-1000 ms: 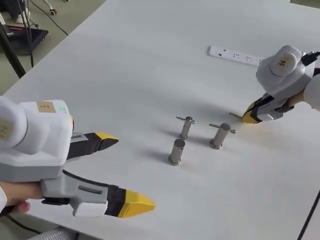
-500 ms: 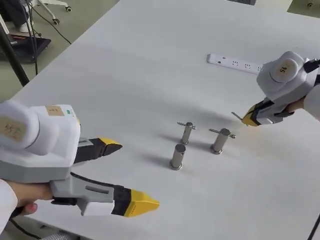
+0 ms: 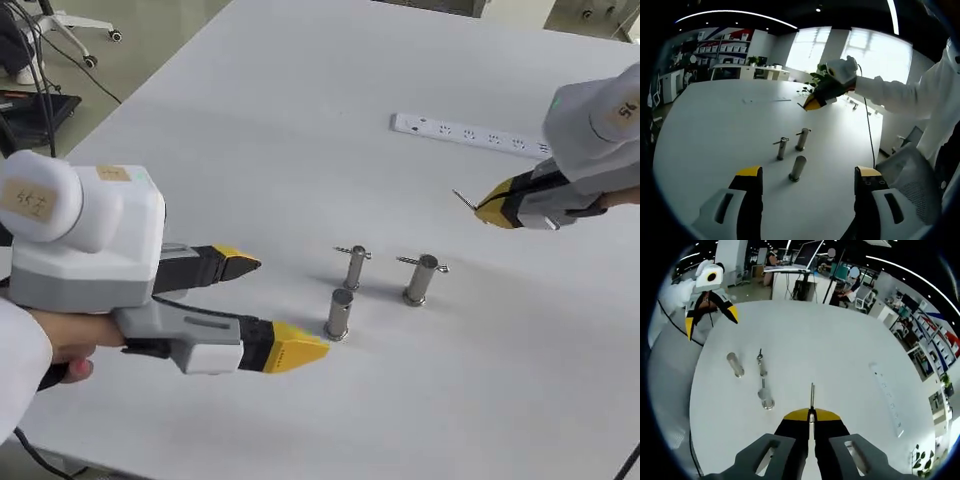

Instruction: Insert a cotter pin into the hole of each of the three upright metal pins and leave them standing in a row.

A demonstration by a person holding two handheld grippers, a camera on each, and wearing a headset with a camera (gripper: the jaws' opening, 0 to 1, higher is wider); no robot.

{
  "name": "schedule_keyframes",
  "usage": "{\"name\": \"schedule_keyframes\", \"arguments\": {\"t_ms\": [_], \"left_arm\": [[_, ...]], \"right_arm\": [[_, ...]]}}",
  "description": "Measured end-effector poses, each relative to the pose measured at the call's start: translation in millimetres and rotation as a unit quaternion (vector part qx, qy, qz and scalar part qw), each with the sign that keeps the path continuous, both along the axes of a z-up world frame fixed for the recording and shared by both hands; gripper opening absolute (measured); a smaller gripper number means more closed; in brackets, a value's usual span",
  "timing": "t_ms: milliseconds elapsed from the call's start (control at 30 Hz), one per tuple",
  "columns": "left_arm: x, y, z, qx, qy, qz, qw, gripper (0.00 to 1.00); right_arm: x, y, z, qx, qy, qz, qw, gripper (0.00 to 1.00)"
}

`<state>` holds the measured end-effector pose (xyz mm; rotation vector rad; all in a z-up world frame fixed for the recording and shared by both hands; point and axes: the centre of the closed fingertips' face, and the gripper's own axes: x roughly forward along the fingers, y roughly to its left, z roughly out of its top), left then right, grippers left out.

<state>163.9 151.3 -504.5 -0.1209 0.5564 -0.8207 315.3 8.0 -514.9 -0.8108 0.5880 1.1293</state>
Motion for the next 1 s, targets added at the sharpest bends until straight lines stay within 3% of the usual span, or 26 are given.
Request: {"name": "schedule_keyframes", "arguments": {"t_ms": [100, 300, 400, 533, 700, 767, 833, 933, 1000], "left_arm": [[7.5, -6.7, 5.4, -0.018, 0.012, 0.006, 0.9997, 0.71], [17.3, -21.1, 13.0, -0.048, 0.020, 0.005, 0.9986, 0.56], [17.5, -29.4, 14.1, -0.058, 0.037, -0.006, 0.9976, 0.51], [18.8, -39.5, 24.1, -0.054, 0.021, -0.023, 0.9980, 0.38], [20.6, -52.6, 32.7, -0.074, 0.035, -0.032, 0.9962, 0.35], [15.8, -63.2, 36.1, -0.107, 0.071, -0.038, 0.9911, 0.28], [15.3, -68.3, 37.7, -0.116, 0.076, -0.042, 0.9894, 0.20], [14.1, -76.3, 38.7, -0.128, 0.086, -0.046, 0.9869, 0.19], [12.9, -82.1, 39.4, -0.147, 0.106, -0.043, 0.9825, 0.16]], "right_arm": [[-17.7, 12.1, 16.2, 0.036, -0.011, 0.010, 0.9992, 0.00], [-51.5, 28.9, 36.8, 0.076, -0.033, 0.034, 0.9960, 0.00], [-67.7, 33.5, 40.2, 0.081, -0.042, 0.047, 0.9948, 0.00], [-88.6, 36.1, 39.8, 0.083, -0.039, 0.054, 0.9943, 0.00], [-110.4, 42.1, 42.2, 0.096, -0.045, 0.065, 0.9923, 0.00], [-116.6, 44.5, 41.3, 0.095, -0.054, 0.073, 0.9914, 0.00], [-121.2, 45.4, 40.8, 0.093, -0.056, 0.075, 0.9912, 0.00], [-125.9, 46.8, 38.2, 0.098, -0.058, 0.077, 0.9905, 0.00], [-129.2, 46.5, 31.8, 0.089, -0.068, 0.092, 0.9894, 0.00]]}}
